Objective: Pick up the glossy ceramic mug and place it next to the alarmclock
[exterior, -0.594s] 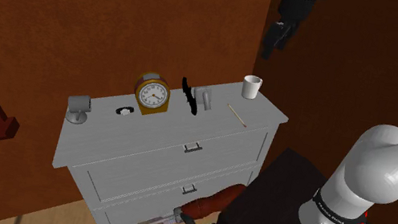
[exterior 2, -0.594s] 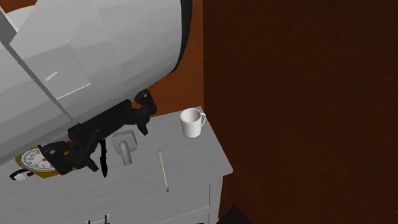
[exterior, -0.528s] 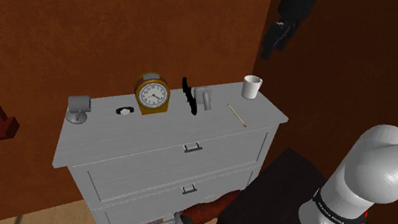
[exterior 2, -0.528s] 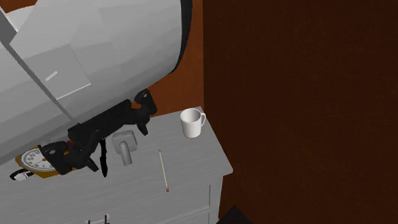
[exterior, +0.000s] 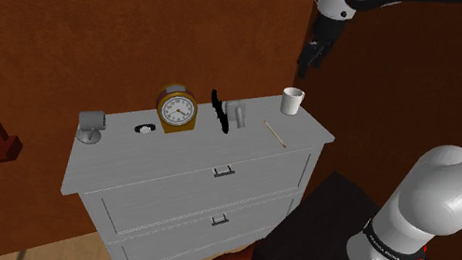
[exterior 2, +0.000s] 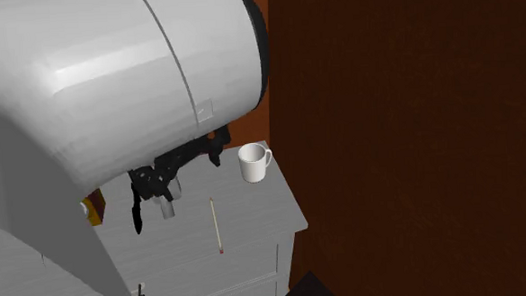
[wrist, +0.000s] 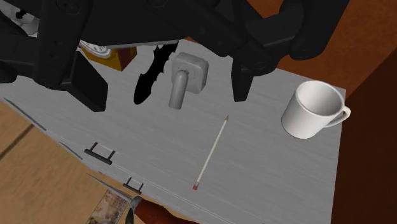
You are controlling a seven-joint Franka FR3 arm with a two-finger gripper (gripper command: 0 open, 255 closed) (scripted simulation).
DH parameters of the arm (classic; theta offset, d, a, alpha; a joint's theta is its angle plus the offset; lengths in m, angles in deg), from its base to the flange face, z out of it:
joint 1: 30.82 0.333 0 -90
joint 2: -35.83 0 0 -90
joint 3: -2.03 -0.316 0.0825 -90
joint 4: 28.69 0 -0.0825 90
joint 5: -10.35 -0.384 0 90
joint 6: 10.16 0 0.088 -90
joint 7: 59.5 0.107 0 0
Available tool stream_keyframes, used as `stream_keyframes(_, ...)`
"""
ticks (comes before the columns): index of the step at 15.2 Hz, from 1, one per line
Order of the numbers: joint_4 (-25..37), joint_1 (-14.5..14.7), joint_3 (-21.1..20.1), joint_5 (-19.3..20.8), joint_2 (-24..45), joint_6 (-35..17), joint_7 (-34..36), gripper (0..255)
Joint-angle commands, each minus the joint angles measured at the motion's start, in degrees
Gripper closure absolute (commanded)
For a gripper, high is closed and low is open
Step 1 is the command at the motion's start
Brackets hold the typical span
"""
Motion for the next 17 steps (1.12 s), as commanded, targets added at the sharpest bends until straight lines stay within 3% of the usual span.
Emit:
stream_keyframes(1, 0.3, -0.3, 1.4, 0.4, 3.2, -2.6, -1.3, 0)
stream_keyframes(9, 2.6, -1.7, 7.6, 1.0, 16.4, -12.1, -7.9, 0)
stream_keyframes(17, 9.3, -3.0, 12.8, -2.3, 32.2, -19.4, -15.8, 0)
